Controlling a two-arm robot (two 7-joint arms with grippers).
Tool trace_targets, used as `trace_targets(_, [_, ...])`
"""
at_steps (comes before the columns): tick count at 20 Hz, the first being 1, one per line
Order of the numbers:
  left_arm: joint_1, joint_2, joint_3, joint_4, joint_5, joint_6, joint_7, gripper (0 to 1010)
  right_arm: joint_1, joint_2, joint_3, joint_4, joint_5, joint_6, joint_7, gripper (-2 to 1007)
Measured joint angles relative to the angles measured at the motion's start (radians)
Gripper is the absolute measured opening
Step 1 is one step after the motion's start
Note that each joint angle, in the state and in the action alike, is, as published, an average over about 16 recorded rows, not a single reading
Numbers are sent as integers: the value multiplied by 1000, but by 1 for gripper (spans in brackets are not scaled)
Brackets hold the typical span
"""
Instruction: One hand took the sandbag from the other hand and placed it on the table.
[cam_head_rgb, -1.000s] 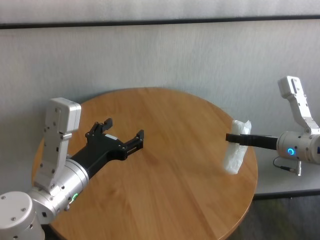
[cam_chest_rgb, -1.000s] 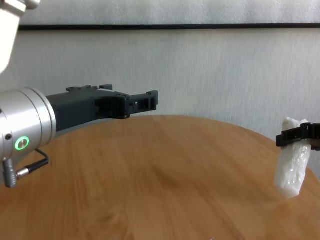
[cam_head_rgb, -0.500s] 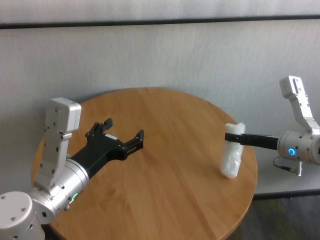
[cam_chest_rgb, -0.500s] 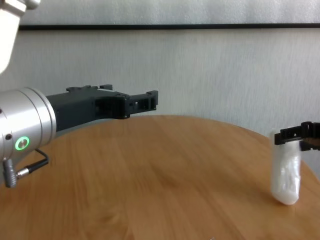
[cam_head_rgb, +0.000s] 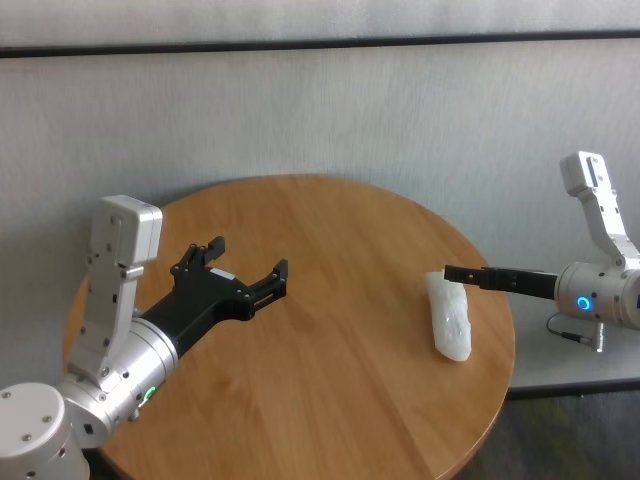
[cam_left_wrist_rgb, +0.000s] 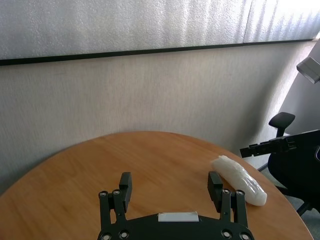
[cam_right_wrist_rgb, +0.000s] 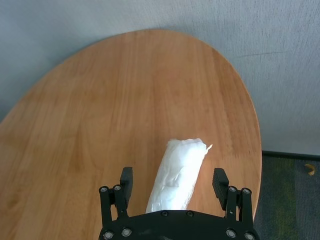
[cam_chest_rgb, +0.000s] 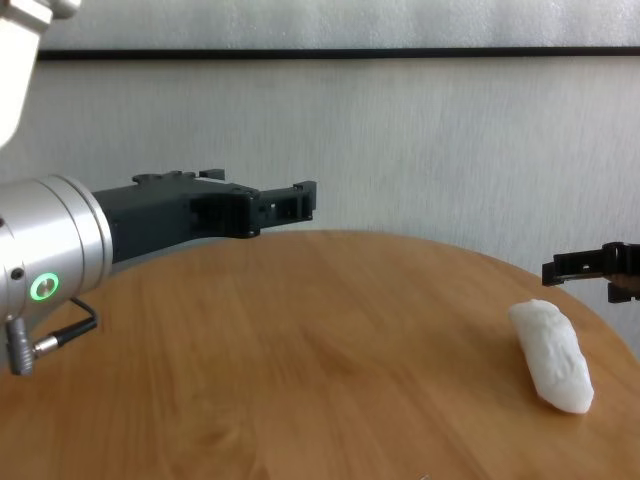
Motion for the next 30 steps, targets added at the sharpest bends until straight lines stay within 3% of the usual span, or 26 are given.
trace_targets(6, [0, 0, 0, 0, 0, 0, 0, 1000, -1, 0, 1, -1, 1, -1, 0, 995])
trace_targets(17, [0, 0, 0, 0, 0, 0, 0, 1000, -2, 1, 1, -2, 2, -2, 2, 1001])
trace_targets(30, [0, 0, 0, 0, 0, 0, 0, 1000, -15, 11, -4, -73, -60, -62, 71, 1001])
